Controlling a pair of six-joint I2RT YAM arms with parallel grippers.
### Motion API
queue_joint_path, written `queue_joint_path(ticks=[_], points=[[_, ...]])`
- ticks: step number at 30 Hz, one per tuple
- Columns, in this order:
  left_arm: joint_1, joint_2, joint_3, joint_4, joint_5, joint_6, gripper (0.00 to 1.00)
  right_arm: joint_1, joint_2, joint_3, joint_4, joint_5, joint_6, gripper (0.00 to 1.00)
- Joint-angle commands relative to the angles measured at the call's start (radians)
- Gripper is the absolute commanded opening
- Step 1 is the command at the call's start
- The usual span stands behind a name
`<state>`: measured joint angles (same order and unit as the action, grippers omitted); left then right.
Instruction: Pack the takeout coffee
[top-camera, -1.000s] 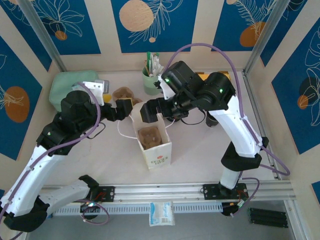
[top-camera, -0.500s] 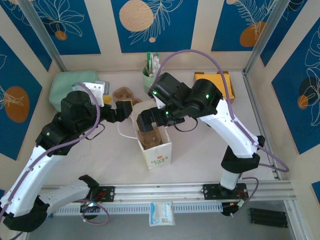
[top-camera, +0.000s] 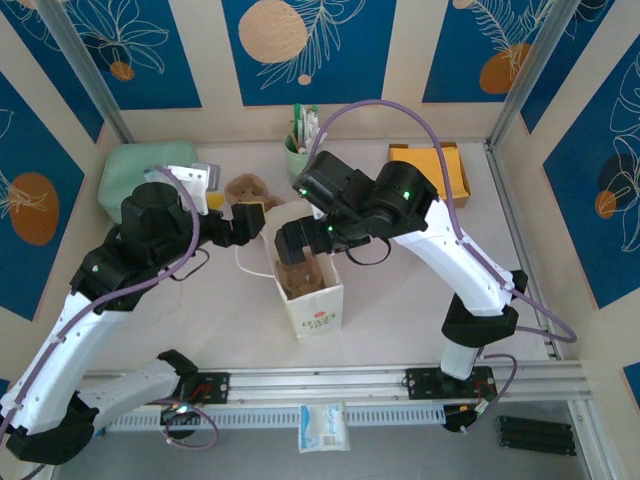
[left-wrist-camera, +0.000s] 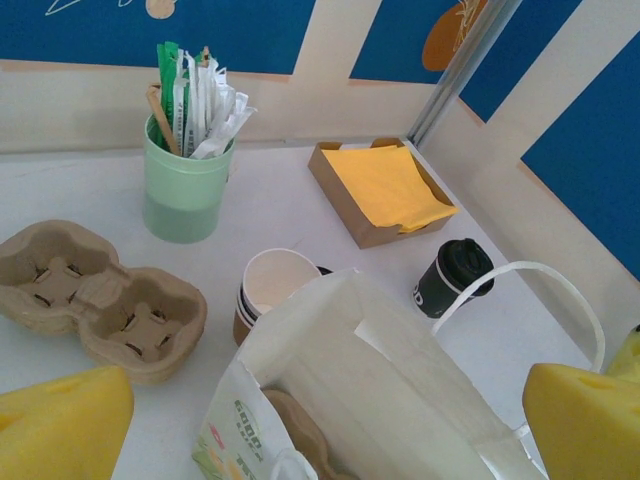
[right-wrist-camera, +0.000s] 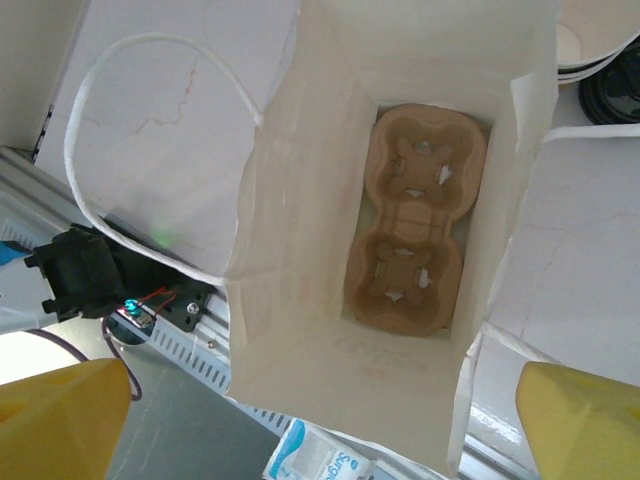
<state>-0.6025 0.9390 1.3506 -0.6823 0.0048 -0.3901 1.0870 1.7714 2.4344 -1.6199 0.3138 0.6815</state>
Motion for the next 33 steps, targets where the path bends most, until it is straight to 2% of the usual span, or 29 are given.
queue_joint_path(ticks=[1,7,14,18,25,29,33], points=[[-0.004,0.009,0.025,0.002,0.031,0.017,0.99,-0.005,0.002,0.05,-0.153,0.036,-0.008,0.99],[-0.005,0.032,0.037,0.018,0.021,0.023,0.99,-0.084,-0.01,0.153,-0.152,0.084,-0.063,0.99],[-0.005,0.074,0.064,0.035,0.003,0.031,0.99,-0.287,-0.076,0.154,-0.145,0.134,-0.148,0.99],[-0.005,0.104,0.078,0.043,0.013,0.031,0.99,-0.421,-0.126,0.022,-0.087,0.147,-0.202,0.99],[-0.005,0.144,0.083,0.074,0.033,0.019,1.0,-0.73,-0.153,-0.252,0.037,0.067,-0.214,0.99],[-0.005,0.159,0.086,0.085,0.039,0.019,0.99,-0.851,-0.195,-0.428,0.163,0.023,-0.182,0.99],[-0.005,0.169,0.085,0.096,0.05,0.022,0.99,-1.022,-0.247,-0.623,0.308,-0.189,-0.143,0.99]])
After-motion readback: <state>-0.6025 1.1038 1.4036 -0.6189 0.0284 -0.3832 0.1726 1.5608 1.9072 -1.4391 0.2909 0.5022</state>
